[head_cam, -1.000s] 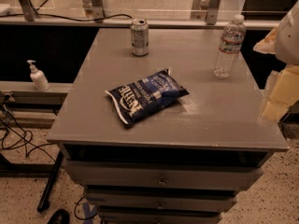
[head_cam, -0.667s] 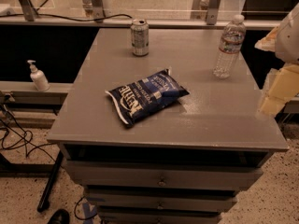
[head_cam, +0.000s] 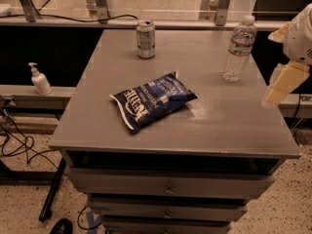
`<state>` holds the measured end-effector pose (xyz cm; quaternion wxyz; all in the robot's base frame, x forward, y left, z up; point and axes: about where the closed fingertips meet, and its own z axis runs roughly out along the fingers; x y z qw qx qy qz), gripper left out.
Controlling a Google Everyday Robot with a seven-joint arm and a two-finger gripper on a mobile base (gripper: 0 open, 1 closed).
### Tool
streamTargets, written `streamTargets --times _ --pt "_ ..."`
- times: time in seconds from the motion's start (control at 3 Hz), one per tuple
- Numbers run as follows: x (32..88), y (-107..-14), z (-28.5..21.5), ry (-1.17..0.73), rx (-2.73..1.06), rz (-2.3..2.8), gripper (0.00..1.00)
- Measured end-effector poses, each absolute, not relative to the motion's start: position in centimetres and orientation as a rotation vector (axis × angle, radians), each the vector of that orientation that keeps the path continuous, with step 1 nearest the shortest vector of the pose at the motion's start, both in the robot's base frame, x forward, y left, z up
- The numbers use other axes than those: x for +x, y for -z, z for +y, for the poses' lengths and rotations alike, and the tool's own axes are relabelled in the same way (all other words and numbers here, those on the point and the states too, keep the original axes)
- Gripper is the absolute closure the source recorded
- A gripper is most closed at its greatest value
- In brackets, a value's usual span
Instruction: Knock water bottle over
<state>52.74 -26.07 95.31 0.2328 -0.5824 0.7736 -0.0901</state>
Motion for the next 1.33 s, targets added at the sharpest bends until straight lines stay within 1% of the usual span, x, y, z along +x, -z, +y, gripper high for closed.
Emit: streamTargets --times 0.33,0.67,1.0,1.33 --pt "56.4 -95.3 -27.8 0.325 -1.554 2.083 0.0" --pt "59.6 -95.3 -29.2 0.349 -1.494 2.038 0.0" --pt "62.4 -95.1 -31.0 0.302 -1.402 1.988 0.0" --pt "64.7 -94.2 -31.7 0.163 -1.287 1.941 0.0"
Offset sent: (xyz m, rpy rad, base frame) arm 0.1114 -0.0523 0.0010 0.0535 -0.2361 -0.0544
